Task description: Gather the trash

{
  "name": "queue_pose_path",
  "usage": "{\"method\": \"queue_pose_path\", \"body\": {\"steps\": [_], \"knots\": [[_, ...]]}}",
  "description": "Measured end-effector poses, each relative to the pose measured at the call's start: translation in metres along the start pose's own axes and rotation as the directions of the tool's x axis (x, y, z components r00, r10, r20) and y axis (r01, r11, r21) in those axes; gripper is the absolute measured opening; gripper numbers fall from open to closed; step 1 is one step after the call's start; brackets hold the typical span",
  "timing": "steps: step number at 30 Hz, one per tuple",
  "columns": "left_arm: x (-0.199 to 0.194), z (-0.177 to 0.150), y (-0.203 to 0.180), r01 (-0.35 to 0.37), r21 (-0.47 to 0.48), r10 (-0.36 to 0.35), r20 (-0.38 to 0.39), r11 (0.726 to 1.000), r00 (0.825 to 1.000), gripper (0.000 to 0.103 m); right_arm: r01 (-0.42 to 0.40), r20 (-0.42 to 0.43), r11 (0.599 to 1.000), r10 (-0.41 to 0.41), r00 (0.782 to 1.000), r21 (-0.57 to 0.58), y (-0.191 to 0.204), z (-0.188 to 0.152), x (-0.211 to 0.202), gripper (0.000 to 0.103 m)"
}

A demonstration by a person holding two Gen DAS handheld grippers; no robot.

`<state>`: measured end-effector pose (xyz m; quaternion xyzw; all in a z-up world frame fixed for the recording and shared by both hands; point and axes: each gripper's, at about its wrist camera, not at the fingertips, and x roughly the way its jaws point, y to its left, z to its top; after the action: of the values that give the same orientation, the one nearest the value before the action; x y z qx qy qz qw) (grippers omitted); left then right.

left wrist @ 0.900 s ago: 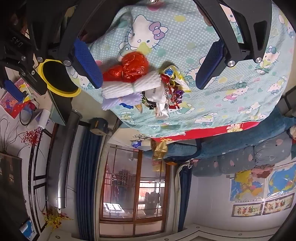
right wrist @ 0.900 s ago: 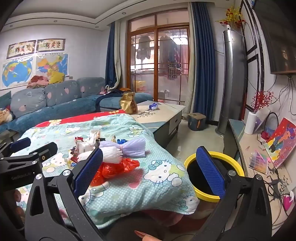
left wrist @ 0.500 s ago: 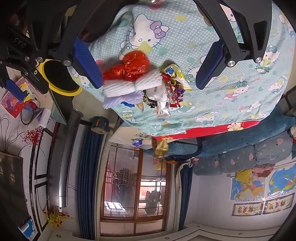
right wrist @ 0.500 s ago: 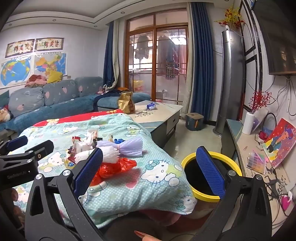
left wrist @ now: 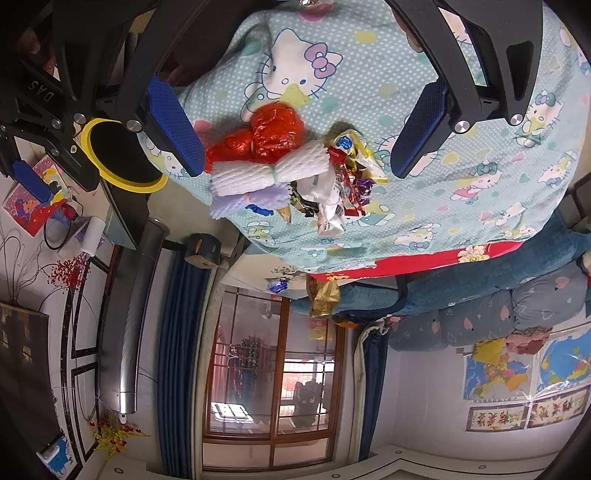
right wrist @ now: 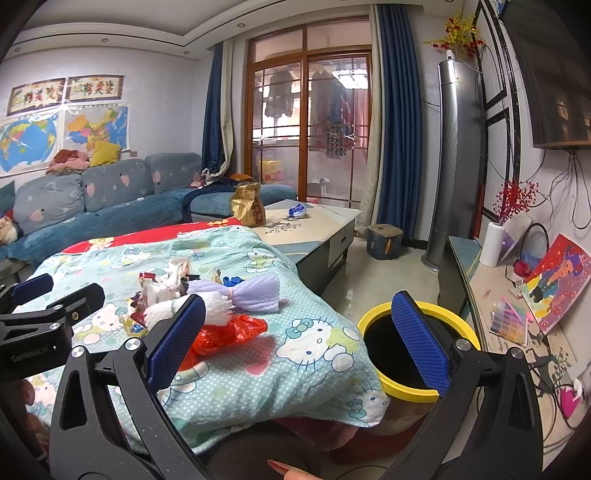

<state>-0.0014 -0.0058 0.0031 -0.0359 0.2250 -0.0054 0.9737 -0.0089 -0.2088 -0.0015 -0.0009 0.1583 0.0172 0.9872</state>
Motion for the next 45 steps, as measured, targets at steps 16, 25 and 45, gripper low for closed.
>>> {"method": "queue_pose_path", "body": {"steps": [16, 25, 45], "knots": [[-0.0007, 0.0001, -0.0005, -0.003, 0.001, 0.003, 0.001, 1.0, 1.0, 0.097, 0.001, 0.0, 1.0, -0.001, 1.0, -0.002, 0.0002, -0.0008, 0.0007, 0.093], [-0.0006, -0.0003, -0.0007, 0.0, 0.0, 0.0, 0.0, 1.0, 1.0, 0.097, 0.001, 0.0, 1.0, -0.001, 1.0, -0.004, 0.0002, -0.0003, 0.0004, 0.093], [0.0045, -0.0028, -0.0089, 0.034, 0.005, -0.034, -0.008, 0.999, 0.999, 0.097, 0.017, 0.0, 1.0, -0.017, 1.0, -0.011, -0.0051, -0.001, 0.0007, 0.093]]}}
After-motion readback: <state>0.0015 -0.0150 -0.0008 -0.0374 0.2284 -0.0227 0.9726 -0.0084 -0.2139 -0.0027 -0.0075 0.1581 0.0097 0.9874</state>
